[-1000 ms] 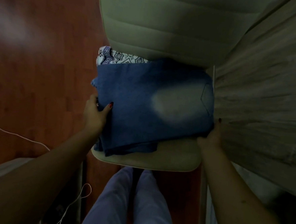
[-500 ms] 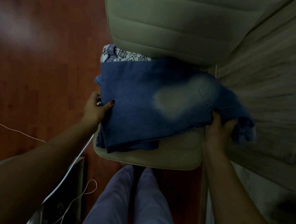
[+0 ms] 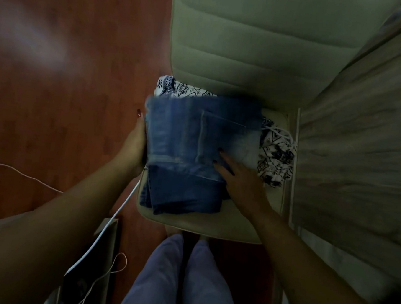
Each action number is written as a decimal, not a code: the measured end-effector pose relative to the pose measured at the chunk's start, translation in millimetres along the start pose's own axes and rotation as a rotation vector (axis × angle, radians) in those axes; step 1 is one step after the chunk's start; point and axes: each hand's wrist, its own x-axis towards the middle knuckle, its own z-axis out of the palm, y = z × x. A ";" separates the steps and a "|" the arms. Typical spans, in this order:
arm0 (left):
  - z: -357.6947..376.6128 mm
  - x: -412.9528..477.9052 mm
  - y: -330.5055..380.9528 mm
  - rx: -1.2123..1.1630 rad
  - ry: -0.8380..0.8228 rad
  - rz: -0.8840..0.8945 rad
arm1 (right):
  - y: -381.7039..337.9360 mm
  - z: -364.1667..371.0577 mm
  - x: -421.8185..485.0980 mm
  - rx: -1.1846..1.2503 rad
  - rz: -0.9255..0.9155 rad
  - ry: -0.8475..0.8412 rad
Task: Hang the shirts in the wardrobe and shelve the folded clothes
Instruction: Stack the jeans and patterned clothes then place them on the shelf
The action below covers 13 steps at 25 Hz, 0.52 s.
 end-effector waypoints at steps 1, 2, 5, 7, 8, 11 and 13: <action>-3.7 -0.9 1.5 -0.026 -0.081 -0.076 | 2.2 8.6 -0.4 -0.018 -0.013 -0.016; -7.2 -1.8 1.5 -0.017 -0.133 -0.122 | 4.8 15.5 -2.3 -0.020 0.009 -0.044; -16.6 -1.1 -1.3 0.140 -0.135 -0.122 | 4.4 16.2 -7.5 -0.005 0.069 -0.080; -17.2 -1.5 -6.3 0.143 -0.071 -0.071 | 0.7 3.7 -8.6 0.025 0.044 -0.022; -18.2 -3.1 -9.1 0.095 -0.060 -0.070 | 1.1 -3.9 -10.0 0.039 0.038 0.018; -29.3 -21.7 -23.2 -0.064 -0.111 -0.117 | 3.4 -20.3 -24.4 0.082 0.009 0.134; -35.6 -32.7 -37.4 -0.088 -0.133 -0.160 | 4.4 -15.9 -38.9 0.104 0.065 0.086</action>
